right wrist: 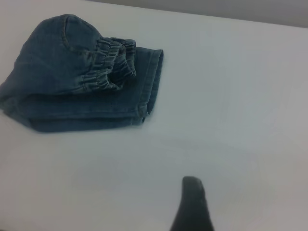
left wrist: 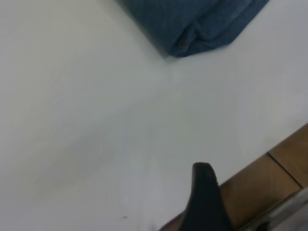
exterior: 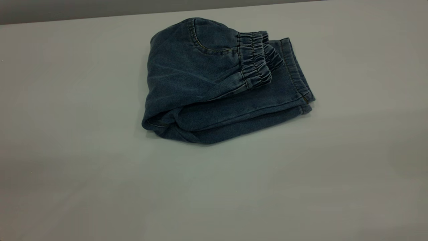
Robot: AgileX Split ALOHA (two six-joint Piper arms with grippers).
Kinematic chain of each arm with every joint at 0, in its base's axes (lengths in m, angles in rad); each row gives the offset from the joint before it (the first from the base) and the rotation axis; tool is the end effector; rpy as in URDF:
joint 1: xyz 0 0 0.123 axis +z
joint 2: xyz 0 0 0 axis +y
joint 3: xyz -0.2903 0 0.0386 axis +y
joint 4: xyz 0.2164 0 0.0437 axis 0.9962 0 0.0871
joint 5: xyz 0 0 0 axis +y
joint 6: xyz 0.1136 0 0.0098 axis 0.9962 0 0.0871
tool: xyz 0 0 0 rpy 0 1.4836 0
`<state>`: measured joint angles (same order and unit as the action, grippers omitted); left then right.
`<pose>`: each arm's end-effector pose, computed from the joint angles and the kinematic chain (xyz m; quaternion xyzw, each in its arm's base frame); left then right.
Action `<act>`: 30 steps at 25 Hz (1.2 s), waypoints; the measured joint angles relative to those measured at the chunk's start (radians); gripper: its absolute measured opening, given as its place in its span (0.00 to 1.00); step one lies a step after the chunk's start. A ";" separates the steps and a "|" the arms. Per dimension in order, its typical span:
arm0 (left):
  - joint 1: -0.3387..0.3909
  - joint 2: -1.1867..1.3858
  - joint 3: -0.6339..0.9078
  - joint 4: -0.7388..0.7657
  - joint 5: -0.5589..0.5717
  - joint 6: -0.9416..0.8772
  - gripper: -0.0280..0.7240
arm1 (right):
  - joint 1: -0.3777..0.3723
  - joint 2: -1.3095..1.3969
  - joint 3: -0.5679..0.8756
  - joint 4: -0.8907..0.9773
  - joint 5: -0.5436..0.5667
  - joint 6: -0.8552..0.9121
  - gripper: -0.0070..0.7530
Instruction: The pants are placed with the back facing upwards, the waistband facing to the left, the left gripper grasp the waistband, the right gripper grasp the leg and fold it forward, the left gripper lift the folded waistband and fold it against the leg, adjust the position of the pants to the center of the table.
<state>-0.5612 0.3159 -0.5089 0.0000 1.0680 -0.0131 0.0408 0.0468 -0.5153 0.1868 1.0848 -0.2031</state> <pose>0.0173 -0.0109 0.2534 0.2502 0.8898 -0.1081 0.3659 -0.0181 0.0180 0.2557 -0.1083 0.8568 0.0527 0.5014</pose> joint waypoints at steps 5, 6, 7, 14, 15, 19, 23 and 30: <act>0.000 0.000 0.006 -0.008 0.008 0.000 0.64 | 0.000 0.000 0.000 0.000 0.001 0.000 0.62; 0.000 0.000 0.006 -0.007 0.008 0.000 0.64 | 0.000 0.000 0.000 0.000 0.001 0.000 0.62; 0.000 0.000 0.006 -0.007 0.008 0.000 0.64 | 0.000 0.000 0.000 0.000 0.001 0.000 0.62; 0.000 0.000 0.006 -0.007 0.009 0.000 0.64 | 0.000 0.000 0.000 0.000 0.000 -0.001 0.62; 0.000 0.000 0.006 -0.007 0.010 0.000 0.64 | 0.000 0.000 0.000 0.000 0.000 -0.001 0.62; 0.000 0.000 0.006 -0.007 0.011 0.000 0.64 | 0.000 0.000 0.000 0.000 0.000 -0.001 0.62; 0.009 0.000 0.006 -0.007 0.011 0.000 0.64 | 0.000 0.000 0.000 0.000 0.000 0.000 0.62; 0.212 -0.029 0.006 -0.008 0.011 0.000 0.64 | 0.000 0.000 0.000 0.001 0.000 0.000 0.62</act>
<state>-0.3494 0.2871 -0.5032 -0.0079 1.0788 -0.0131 0.0408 0.0468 -0.5153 0.1875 1.0849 -0.2030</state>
